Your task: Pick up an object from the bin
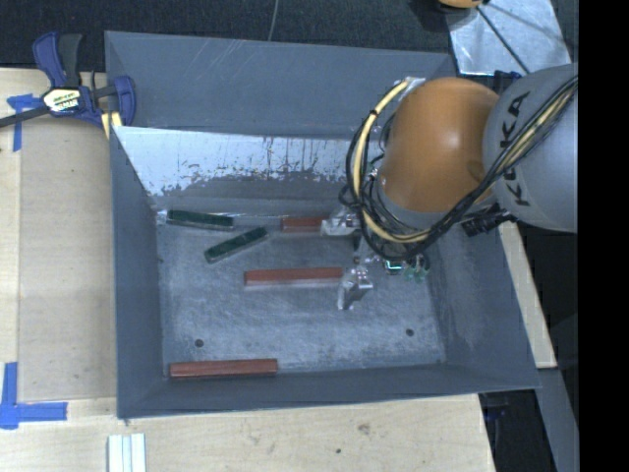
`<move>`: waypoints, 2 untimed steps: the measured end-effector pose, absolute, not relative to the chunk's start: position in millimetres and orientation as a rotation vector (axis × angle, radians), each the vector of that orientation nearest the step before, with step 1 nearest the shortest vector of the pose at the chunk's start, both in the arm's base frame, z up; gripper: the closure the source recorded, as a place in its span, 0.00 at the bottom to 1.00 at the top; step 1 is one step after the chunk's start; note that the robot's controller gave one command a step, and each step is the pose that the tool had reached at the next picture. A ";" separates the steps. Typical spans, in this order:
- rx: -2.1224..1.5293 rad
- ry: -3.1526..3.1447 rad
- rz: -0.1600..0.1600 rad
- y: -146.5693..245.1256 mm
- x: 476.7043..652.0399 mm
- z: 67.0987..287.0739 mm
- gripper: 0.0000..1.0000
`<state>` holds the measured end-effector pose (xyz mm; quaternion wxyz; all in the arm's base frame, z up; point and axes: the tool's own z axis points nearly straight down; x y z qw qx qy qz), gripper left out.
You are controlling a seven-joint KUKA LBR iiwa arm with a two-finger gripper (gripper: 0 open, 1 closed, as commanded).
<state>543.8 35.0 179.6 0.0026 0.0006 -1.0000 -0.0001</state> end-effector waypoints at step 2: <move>-0.095 -3.156 -0.003 41.4 578.3 78.3 1.00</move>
Offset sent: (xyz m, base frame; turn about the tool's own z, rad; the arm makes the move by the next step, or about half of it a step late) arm 0.0283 0.0073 -0.1096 0.0608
